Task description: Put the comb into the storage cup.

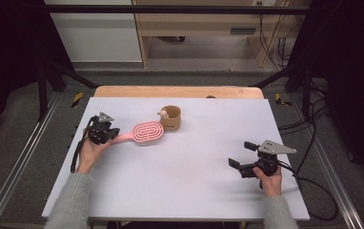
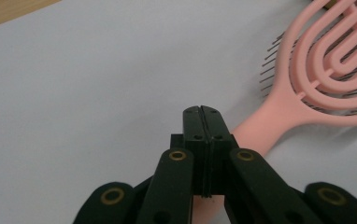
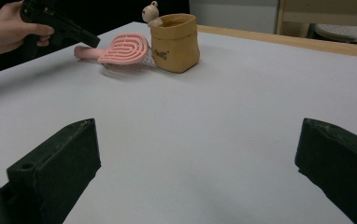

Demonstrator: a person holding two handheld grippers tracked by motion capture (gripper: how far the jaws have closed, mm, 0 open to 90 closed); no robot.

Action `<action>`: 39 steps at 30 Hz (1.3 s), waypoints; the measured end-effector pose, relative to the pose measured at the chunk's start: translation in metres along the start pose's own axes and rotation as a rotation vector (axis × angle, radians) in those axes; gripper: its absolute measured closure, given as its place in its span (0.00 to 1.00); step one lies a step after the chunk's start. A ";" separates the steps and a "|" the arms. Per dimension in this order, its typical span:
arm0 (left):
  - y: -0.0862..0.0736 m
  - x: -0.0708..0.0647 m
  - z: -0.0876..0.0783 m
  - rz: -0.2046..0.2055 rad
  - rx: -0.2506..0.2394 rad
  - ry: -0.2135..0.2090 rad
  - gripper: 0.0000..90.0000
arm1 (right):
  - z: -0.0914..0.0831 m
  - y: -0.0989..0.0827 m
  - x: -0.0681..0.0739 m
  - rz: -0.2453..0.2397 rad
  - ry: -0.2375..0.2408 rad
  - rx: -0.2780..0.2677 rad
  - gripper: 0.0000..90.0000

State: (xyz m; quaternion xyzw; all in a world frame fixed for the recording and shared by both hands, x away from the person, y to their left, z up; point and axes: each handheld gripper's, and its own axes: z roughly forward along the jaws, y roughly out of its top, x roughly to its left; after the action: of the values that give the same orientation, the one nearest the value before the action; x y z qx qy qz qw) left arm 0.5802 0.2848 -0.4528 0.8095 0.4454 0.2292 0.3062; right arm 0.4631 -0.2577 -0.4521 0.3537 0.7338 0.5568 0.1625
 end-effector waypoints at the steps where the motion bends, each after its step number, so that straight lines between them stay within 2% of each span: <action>1: -0.001 0.001 0.001 -0.006 -0.003 0.004 1.00 | 0.000 0.000 0.000 0.000 0.000 0.000 0.00; 5: -0.001 0.004 0.000 -0.029 -0.032 0.013 1.00 | 0.000 0.000 0.000 -0.002 0.000 0.002 0.00; 11: 0.002 0.008 -0.010 -0.052 -0.105 0.064 1.00 | 0.000 0.000 0.000 -0.001 0.002 0.001 0.00; 20: -0.004 0.019 -0.002 -0.071 -0.073 0.091 0.98 | 0.001 0.000 0.000 -0.003 0.004 0.004 0.00; 25: -0.006 0.021 0.000 -0.085 -0.058 0.071 1.00 | 0.001 0.000 0.000 -0.004 0.005 0.004 0.00; 33: -0.010 0.016 -0.003 -0.054 -0.014 0.044 1.00 | 0.001 0.000 0.000 -0.003 0.006 0.003 0.00; 36: -0.012 0.016 -0.006 -0.063 -0.013 0.020 1.00 | 0.001 0.000 0.000 -0.003 0.006 0.004 0.00; 39: -0.014 0.013 -0.009 -0.056 -0.006 0.000 1.00 | 0.001 0.000 0.000 -0.003 0.006 0.005 0.00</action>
State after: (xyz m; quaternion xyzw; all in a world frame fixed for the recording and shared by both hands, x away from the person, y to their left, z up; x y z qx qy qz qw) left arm 0.5726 0.3050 -0.4551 0.7959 0.4670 0.2218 0.3151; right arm 0.4636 -0.2573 -0.4526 0.3512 0.7363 0.5557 0.1602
